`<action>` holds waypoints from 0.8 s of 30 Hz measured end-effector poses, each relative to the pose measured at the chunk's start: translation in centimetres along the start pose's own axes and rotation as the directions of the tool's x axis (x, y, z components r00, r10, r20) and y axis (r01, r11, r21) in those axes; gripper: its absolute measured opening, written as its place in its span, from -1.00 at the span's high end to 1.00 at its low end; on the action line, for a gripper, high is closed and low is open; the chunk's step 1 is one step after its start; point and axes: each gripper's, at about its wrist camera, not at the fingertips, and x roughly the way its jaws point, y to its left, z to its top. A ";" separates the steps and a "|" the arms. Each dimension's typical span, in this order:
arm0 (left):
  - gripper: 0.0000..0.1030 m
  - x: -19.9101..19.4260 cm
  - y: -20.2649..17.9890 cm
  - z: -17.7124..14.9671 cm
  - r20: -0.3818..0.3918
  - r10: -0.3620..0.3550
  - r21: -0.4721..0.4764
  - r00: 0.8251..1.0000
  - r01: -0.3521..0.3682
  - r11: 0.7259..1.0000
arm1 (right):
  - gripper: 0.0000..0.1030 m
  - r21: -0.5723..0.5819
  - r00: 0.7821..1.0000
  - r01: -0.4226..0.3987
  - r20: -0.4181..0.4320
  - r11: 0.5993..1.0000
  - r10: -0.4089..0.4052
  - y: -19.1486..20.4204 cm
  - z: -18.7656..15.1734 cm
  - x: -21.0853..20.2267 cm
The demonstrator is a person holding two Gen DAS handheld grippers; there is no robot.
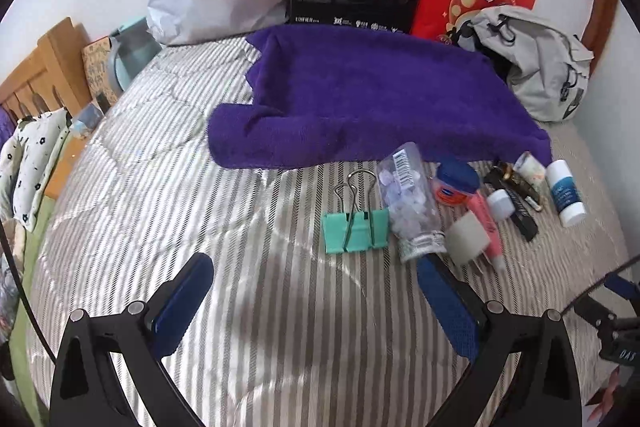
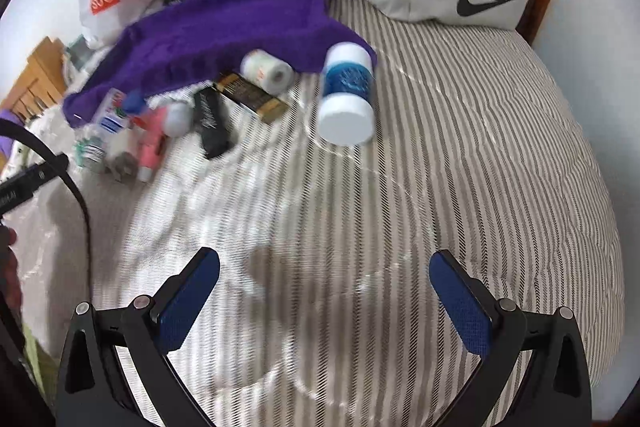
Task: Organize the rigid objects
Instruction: 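Grasp the balm stick with the right tool while the left grasps the green clip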
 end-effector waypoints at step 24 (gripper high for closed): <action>-1.00 4.8 -1.1 0.8 -0.013 0.060 -0.015 0.998 -0.060 0.998 | -1.00 0.021 0.998 0.012 0.063 1.000 -0.013 -0.3 -0.4 2.0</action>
